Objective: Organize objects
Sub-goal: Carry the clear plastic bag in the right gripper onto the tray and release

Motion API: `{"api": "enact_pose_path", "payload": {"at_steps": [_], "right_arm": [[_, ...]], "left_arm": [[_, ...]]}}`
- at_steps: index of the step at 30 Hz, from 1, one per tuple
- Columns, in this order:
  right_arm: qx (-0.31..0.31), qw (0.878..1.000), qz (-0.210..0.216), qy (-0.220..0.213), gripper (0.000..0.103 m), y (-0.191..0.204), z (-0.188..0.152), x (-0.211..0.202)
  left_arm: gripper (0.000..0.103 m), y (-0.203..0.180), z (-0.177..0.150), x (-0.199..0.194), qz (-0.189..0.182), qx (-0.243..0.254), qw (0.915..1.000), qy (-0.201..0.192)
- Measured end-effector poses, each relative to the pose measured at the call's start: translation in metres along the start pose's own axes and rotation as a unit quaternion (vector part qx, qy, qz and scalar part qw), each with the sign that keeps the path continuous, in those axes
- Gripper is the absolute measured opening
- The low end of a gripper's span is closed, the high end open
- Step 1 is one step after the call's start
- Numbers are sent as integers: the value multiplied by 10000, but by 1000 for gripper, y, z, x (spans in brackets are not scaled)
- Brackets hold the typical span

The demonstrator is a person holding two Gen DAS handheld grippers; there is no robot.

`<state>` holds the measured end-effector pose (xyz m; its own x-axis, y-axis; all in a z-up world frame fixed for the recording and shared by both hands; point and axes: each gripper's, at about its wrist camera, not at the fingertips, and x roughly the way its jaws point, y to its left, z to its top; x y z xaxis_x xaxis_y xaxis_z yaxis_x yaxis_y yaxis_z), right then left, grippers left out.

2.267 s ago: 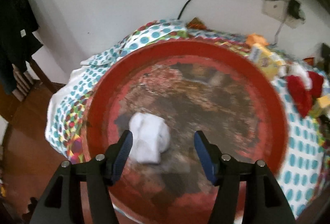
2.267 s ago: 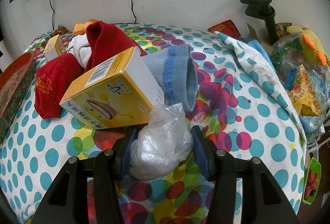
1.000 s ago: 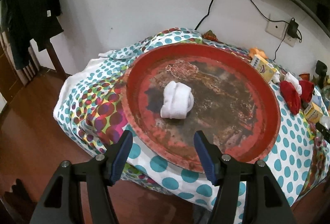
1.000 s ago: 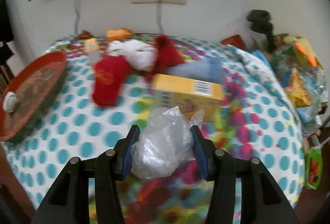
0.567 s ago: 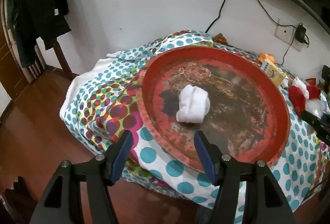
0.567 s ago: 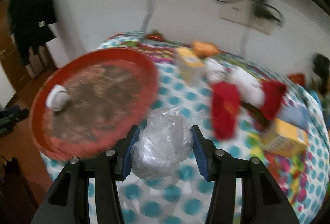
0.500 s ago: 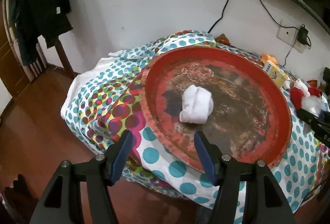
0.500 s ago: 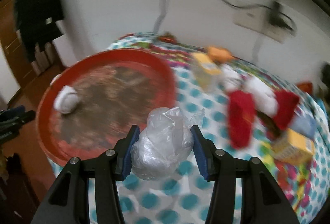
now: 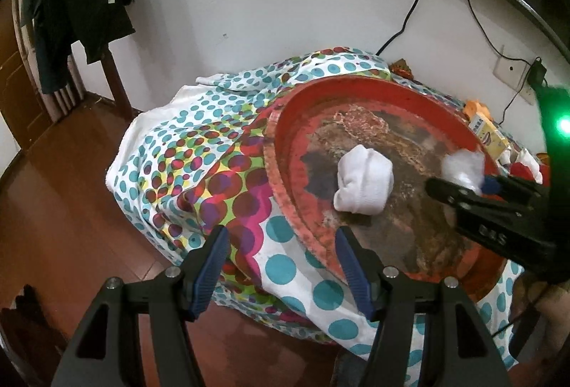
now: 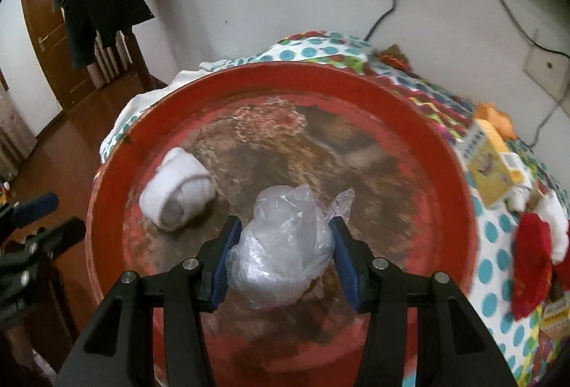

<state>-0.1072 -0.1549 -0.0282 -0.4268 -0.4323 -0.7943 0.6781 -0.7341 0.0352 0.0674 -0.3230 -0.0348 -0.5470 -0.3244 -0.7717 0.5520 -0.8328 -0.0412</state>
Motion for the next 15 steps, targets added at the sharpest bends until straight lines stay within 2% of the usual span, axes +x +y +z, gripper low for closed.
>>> {"api": "enact_pose_path", "payload": {"at_steps": [6,12,14,15], "right_arm": [[-19,9999,-16,162,49,11,18,25],[-27,9996,-143,228,52,10,23,30],[60,9995,-152,262,72,6,22,31],[120,9995,-107,256,74,3,21,29]], "left_arm": [[63,-2,-2,5,29,46,9999,90],[63,0,-2,5,7,22,10000,97],[63,0,-3,6,48,28,9999,111],[63,0,-3,6,44,32,9999,110]]}}
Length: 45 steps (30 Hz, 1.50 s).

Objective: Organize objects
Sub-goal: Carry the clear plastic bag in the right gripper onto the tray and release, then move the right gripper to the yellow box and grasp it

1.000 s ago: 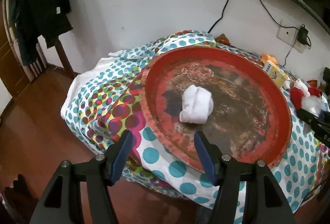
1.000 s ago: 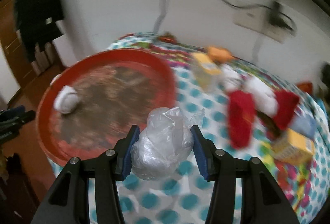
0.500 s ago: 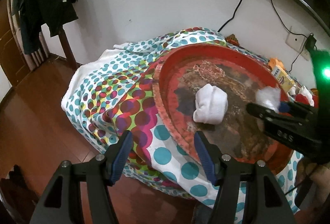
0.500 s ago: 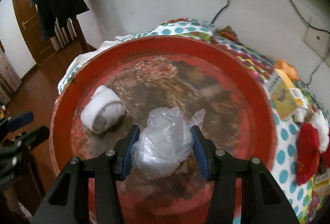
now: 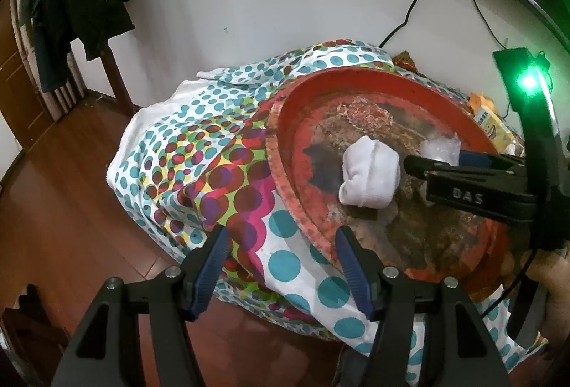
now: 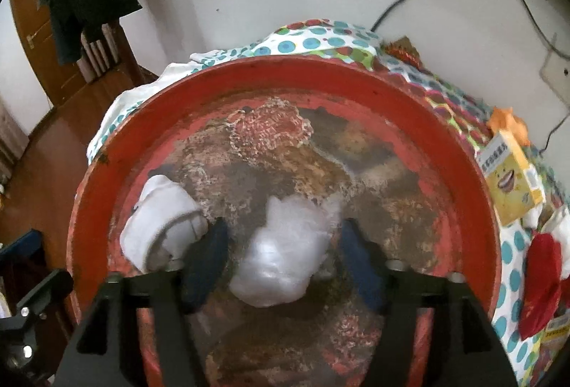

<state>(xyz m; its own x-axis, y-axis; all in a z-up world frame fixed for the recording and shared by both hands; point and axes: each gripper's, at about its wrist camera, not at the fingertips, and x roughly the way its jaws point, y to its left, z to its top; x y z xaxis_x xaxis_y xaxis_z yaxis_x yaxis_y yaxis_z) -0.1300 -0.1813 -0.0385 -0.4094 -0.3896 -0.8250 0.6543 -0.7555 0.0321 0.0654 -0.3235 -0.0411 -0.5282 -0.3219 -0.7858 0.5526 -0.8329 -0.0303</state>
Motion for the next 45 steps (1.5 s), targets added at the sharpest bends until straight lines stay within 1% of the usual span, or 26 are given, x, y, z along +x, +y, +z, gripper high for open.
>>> {"api": "enact_pose_path", "payload": {"at_steps": [2,4,7,9,13,16,19,22,25,28,30,33,35,39,45], "right_arm": [[12,10000,-15,-93,76,-2,-3,-5],[25,9999,-43,-98,77,-3,-5,-8],[101,9997,-24,-225,77,-9,-10,-19],[208,9991,3,-363,77,-15,-14,-31],[415,9974,41,-580,77,-31,-20,-56],[405,9961,-148,-772,80,-45,-28,-78],[429,9931,-474,-981,94,-66,-45,-104],[509,9884,-910,-1108,96,-94,-66,-126],[764,9838,-1206,-1080,98,-127,-84,-139],[1223,9754,-1543,-987,99,-168,-108,-149],[1537,9657,-1897,-882,100,-194,-126,-151],[2022,9541,-2095,-696,100,-227,-150,-148],[2205,9483,-2196,-629,100,-243,-161,-145],[2281,9439,-2321,-561,100,-262,-169,-135],[2211,9441,-2403,-455,100,-276,-165,-116]], "left_arm": [[63,0,0,0,-12,5,10000,0],[63,-1,0,0,-1,2,10000,10],[63,-4,-1,0,33,50,10000,-6],[63,-6,-1,-1,27,116,9999,-47],[63,-9,-2,-1,129,182,9997,-71],[63,-11,-3,-3,145,227,9996,-109],[63,-17,-3,-7,153,318,9992,-182],[63,-25,-5,-10,105,409,9989,-226],[63,-33,-7,-11,114,524,9983,-248],[63,-42,-9,-15,81,663,9972,-333],[63,-46,-11,-18,86,764,9961,-421],[63,-49,-12,-21,43,789,9958,-466],[63,-50,-13,-20,20,784,9960,-425],[63,-56,-15,-18,30,836,9958,-368],[63,-71,-23,-20,44,1079,9933,-407]]}}
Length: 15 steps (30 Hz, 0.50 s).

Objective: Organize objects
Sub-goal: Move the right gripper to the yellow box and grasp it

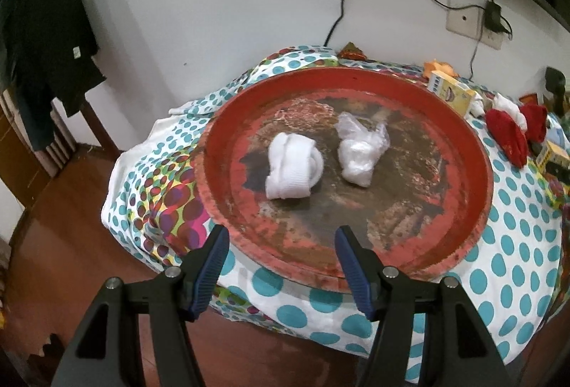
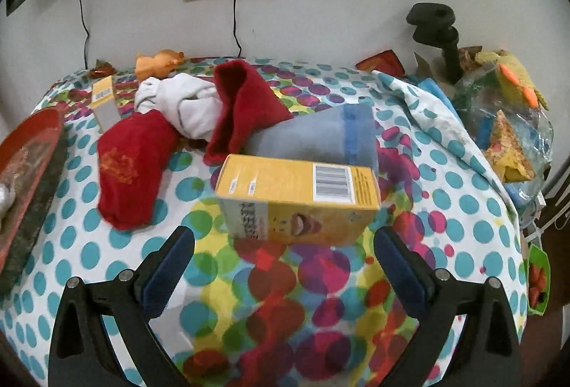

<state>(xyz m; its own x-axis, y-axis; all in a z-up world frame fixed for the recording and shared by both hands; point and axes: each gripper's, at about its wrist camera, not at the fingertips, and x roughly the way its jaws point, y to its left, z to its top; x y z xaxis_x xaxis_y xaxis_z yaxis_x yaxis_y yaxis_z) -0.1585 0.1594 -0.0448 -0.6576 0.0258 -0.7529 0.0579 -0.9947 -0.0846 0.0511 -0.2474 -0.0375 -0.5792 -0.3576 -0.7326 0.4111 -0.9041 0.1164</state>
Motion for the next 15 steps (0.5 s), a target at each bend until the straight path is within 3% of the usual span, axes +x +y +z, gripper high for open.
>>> {"api": "enact_pose_path", "payload": {"at_steps": [4,9,15], "right_arm": [[18,10000,29,10,100,-4,8,10],[157,9994,282,135,100,-13,14,24],[103,9990,417,75,100,-16,19,28]], "left_arm": [[63,-10,0,-4,-197,103,9998,14],[63,-26,3,-11,-26,318,9994,-100],[63,-57,14,-15,-188,582,9981,-55]]}}
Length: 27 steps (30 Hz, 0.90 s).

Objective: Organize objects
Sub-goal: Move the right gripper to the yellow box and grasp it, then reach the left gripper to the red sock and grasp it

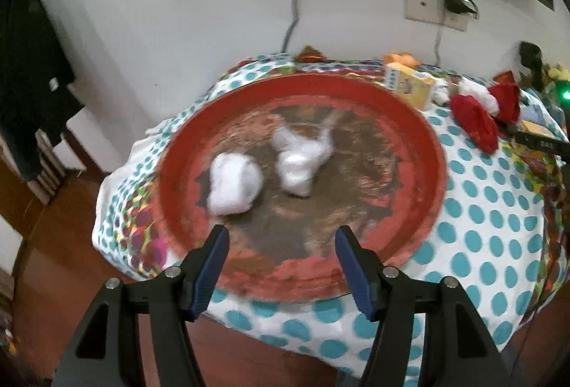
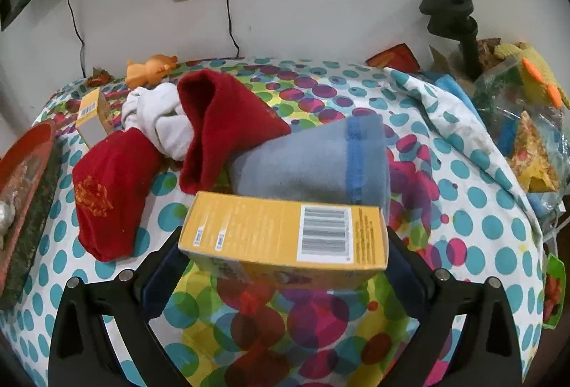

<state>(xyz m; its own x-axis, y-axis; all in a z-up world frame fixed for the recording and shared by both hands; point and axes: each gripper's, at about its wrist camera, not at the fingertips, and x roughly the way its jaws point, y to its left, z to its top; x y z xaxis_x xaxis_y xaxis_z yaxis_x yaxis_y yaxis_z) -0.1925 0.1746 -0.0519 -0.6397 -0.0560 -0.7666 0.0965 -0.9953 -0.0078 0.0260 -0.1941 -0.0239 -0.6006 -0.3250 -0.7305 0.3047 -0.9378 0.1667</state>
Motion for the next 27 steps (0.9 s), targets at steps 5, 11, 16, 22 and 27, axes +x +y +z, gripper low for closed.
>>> {"api": "enact_pose_path", "payload": {"at_steps": [5,11,16,22,27], "right_arm": [[-241,9996,-6,-116,89,4,1,0],[-273,9993,217,-150,87,-1,-2,0],[-289,9988,352,-155,87,-6,-5,-5],[-268,9980,540,-191,87,-13,-10,-12],[-95,9978,620,-208,87,-21,-10,-12]], "left_arm": [[63,-44,18,-5,-109,467,9987,-195],[63,-97,37,-2,-516,809,9951,-254],[63,-138,51,4,-810,1069,9906,-272],[63,-175,68,29,-1433,942,9852,-65],[63,-207,81,49,-1563,1023,9821,-259]]}}
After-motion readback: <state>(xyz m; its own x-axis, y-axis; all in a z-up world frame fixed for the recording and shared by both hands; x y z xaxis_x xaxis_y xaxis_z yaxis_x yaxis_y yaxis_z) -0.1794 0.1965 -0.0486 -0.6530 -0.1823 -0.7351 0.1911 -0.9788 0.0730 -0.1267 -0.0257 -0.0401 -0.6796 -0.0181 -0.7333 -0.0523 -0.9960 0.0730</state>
